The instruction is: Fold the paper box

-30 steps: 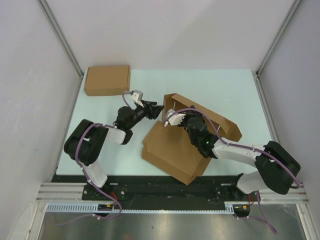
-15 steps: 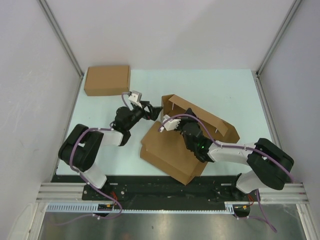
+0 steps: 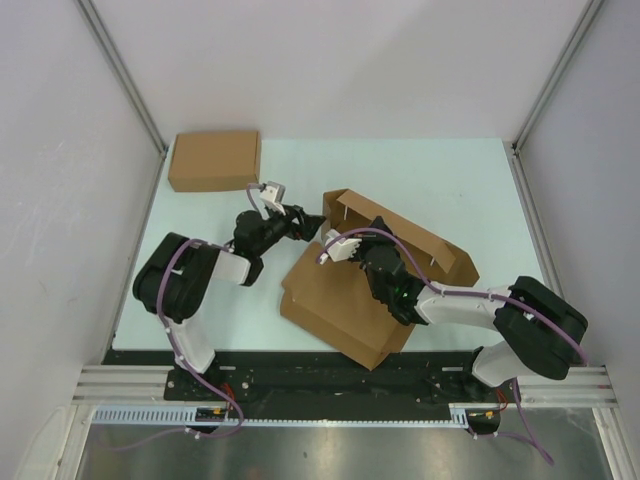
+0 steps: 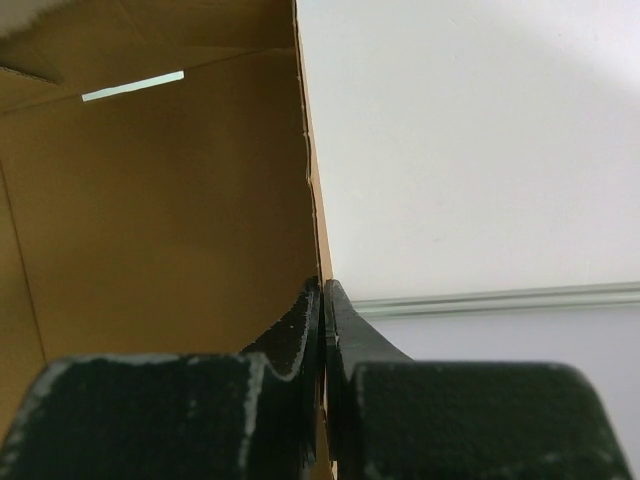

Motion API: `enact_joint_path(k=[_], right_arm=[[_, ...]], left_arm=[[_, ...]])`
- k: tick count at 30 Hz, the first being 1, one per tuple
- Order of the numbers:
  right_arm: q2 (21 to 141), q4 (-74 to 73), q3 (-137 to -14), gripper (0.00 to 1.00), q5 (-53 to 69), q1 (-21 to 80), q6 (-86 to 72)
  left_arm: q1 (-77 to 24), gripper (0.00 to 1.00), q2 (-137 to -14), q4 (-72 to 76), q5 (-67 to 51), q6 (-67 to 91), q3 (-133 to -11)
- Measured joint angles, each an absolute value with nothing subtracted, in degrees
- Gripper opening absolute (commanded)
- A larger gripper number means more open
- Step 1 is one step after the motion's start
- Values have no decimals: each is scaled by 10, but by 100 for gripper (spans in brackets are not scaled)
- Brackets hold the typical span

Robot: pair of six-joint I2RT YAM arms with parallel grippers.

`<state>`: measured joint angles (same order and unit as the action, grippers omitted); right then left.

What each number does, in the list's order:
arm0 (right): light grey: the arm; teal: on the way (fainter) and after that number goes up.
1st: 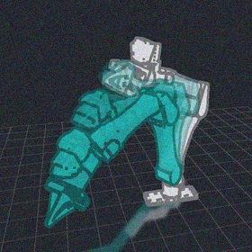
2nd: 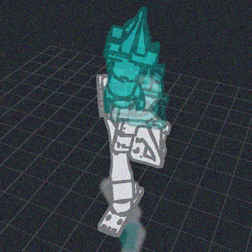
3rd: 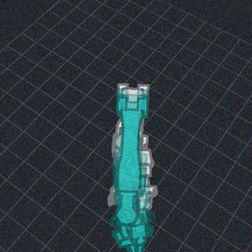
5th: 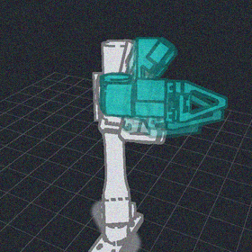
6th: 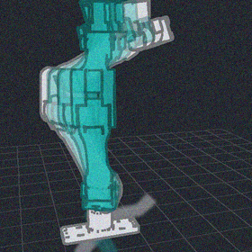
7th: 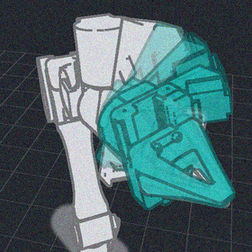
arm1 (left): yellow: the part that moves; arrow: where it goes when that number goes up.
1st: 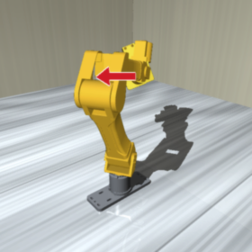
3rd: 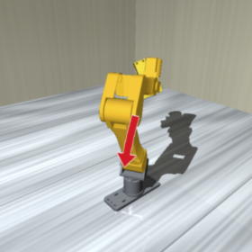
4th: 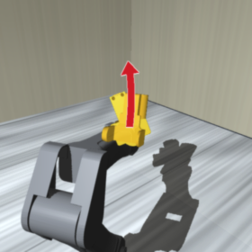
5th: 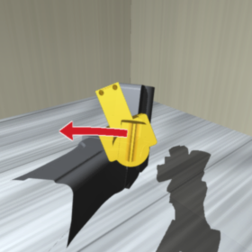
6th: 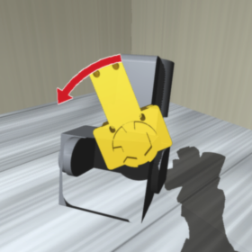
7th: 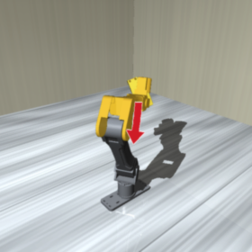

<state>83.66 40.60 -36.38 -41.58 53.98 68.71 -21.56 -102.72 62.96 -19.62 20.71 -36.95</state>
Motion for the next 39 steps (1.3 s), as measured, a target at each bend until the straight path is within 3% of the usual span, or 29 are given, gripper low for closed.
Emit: enact_joint_path(k=[11, 20, 23, 24, 27, 29, 31, 34, 35, 39], right_arm=[[837, 406, -364, 0, -416, 545, 687], [838, 402, -364, 0, -418, 549, 665], [836, 399, -364, 0, -418, 550, 660], [834, 396, -364, 0, -416, 550, 657], [830, 387, -366, 0, -413, 550, 646], [826, 378, -368, 0, -411, 550, 639], [821, 369, -370, 0, -407, 550, 628], [817, 360, -370, 0, -404, 550, 618], [815, 356, -371, 0, -404, 550, 615], [809, 344, -372, 0, -399, 550, 604]], left_arm=[[-221, 82, -1051, 707, -253, 261, -377], [-256, 68, -1058, 721, -256, 265, -377], [-268, 56, -1058, 721, -246, 264, -377], [-270, 44, -1058, 721, -242, 264, -377], [-274, 24, -1058, 723, -227, 264, -376], [-276, 21, -1058, 722, -218, 263, -375], [-277, 22, -1057, 719, -213, 257, -375], [-279, 42, -1057, 716, -206, 255, -375], [-279, 55, -1057, 715, -201, 256, -375], [-281, 70, -1057, 706, -180, 259, -376]])
